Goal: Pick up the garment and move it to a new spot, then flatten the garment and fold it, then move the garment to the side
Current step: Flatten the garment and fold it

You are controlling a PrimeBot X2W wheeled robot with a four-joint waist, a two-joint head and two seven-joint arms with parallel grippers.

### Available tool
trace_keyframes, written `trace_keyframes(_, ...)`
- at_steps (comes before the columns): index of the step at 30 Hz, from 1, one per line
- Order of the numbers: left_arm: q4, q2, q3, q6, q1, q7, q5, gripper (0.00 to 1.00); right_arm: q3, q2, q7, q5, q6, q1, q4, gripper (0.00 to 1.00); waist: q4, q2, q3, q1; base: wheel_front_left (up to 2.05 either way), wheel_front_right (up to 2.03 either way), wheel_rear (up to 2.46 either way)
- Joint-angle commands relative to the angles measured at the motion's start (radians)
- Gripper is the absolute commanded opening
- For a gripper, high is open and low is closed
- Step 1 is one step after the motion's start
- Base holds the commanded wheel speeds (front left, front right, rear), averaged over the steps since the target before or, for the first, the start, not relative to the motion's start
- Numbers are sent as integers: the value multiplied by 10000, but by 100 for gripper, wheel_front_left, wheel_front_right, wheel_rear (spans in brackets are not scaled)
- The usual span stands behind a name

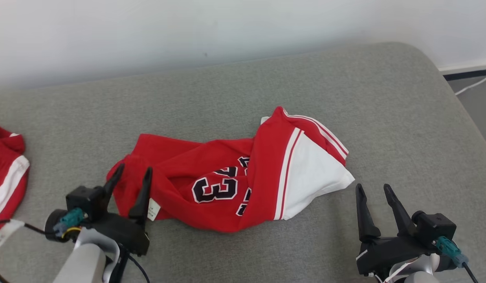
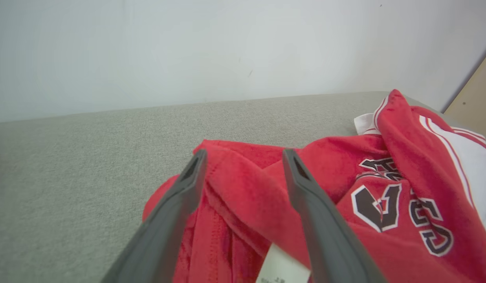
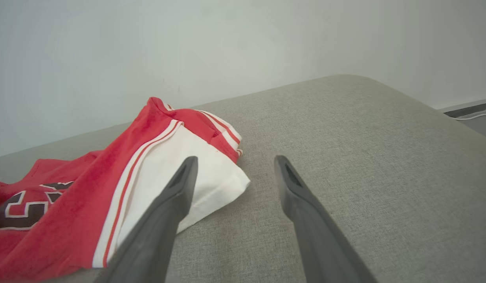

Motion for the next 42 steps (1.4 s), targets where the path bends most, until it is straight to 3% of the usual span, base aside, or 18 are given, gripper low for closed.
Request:
trace_keyframes(1, -59, 43, -12, 54, 299, -58, 1, 100, 14, -31, 9, 3, 1, 90, -39, 100, 203, -1, -154, 0, 0, 0, 0)
trace_keyframes(14, -1223, 51, -182, 310, 1794, 52, -146, 100, 54, -105, 160, 48, 1, 263, -221, 100, 526, -1, -247, 0, 0, 0, 0)
trace_keyframes(34, 304, -24, -465, 51, 1194, 40, -312, 100, 99, -186, 142, 98, 1, 25, -229, 100, -100, -1, 134, 0, 0, 0, 0)
trace_keyframes(35, 480, -57, -484, 8, 1117, 41, -358, 58, 85, -174, 141, 80, 1, 34, -232, 100, -115, -1, 131, 0, 0, 0, 0)
trace_keyframes(36, 568, -56, -491, 21, 1072, 38, -372, 26, 81, -165, 147, 66, 1, 34, -233, 100, -116, -1, 126, 0, 0, 0, 0)
trace_keyframes(37, 643, -48, -506, 19, 1033, 28, -366, 0, 62, -153, 139, 47, 1, 33, -237, 100, -112, -1, 118, 0, 0, 0, 0)
trace_keyframes(42, 624, -71, -537, 60, 1004, -64, -288, 0, 0, -92, 121, -37, 1, 138, -216, 100, 40, -1, -11, 0, 0, 0, 0)
